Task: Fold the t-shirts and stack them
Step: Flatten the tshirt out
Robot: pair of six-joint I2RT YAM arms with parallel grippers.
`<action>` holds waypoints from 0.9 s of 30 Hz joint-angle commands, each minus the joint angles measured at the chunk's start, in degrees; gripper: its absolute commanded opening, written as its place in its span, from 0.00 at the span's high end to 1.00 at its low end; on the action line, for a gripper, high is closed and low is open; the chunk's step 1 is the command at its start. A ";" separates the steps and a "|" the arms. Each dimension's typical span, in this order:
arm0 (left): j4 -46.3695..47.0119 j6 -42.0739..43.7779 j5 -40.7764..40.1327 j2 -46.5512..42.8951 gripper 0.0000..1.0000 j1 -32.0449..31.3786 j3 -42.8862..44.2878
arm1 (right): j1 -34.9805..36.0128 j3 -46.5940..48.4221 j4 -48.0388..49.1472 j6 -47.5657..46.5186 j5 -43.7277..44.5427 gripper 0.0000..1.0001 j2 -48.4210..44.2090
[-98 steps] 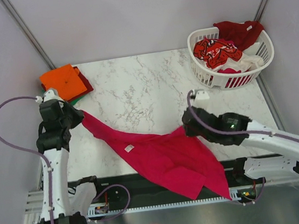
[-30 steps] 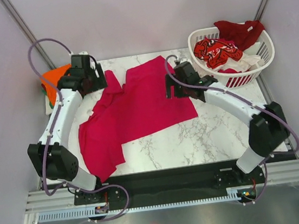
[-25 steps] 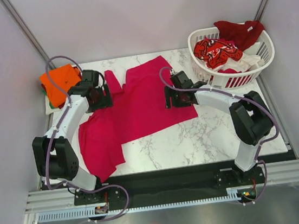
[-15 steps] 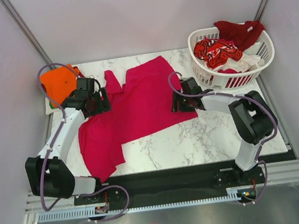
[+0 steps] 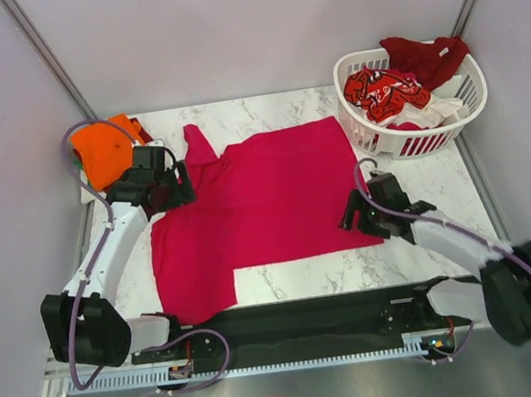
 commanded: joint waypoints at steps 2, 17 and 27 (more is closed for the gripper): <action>1.02 -1.86 0.69 -1.62 0.19 0.04 -0.60 | -0.17 1.74 -25.33 6.72 7.76 0.13 -20.79; 3.22 -1.45 -10.15 28.69 0.31 -4.79 19.25 | 15.37 20.89 -13.58 -1.70 2.13 0.18 -1.91; 3.13 3.93 -14.50 43.64 0.38 -2.51 34.37 | 17.41 20.66 -9.63 -4.95 3.63 0.18 5.51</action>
